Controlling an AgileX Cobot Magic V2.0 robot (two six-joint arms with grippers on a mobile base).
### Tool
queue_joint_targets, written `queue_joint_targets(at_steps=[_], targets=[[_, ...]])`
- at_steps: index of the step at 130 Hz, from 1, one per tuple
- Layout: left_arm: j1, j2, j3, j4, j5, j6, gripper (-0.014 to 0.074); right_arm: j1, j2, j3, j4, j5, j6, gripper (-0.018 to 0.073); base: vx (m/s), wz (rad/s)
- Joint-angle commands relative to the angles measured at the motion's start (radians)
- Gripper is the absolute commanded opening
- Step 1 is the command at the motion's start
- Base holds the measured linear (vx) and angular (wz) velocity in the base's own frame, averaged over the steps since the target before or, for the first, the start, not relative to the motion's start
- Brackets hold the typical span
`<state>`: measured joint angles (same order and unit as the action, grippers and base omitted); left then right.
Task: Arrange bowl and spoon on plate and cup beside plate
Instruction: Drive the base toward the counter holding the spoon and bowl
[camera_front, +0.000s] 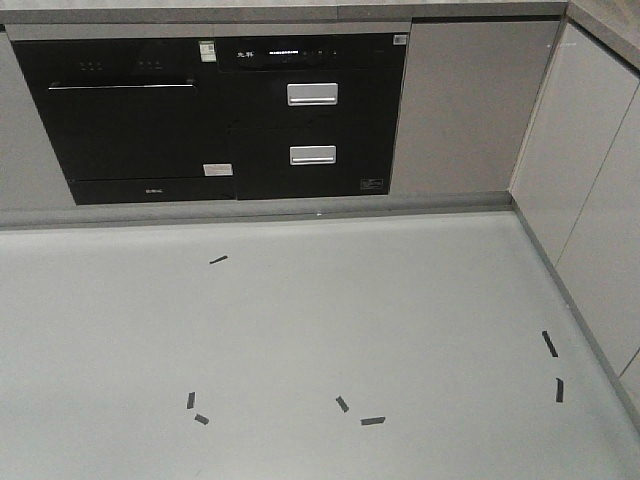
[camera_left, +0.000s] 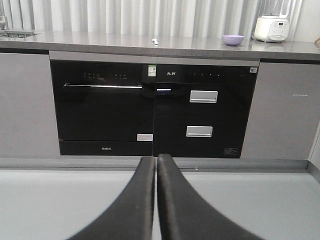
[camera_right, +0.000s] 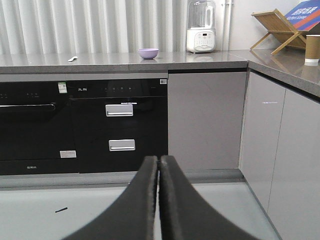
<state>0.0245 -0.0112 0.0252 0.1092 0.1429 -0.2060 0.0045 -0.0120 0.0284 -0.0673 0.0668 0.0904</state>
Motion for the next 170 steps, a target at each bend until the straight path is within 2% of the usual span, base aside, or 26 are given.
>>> queue_joint_targets(at_steps=[1,170], targets=[[0.002,-0.015,0.010,-0.007,-0.069,-0.010,-0.0006,-0.004,-0.003,0.007,-0.002,-0.073,-0.005,-0.0001,0.00,0.00],[0.002,-0.015,0.010,-0.007,-0.069,-0.010,-0.0006,-0.004,-0.003,0.007,-0.002,-0.072,-0.005,-0.0001,0.02,0.00]])
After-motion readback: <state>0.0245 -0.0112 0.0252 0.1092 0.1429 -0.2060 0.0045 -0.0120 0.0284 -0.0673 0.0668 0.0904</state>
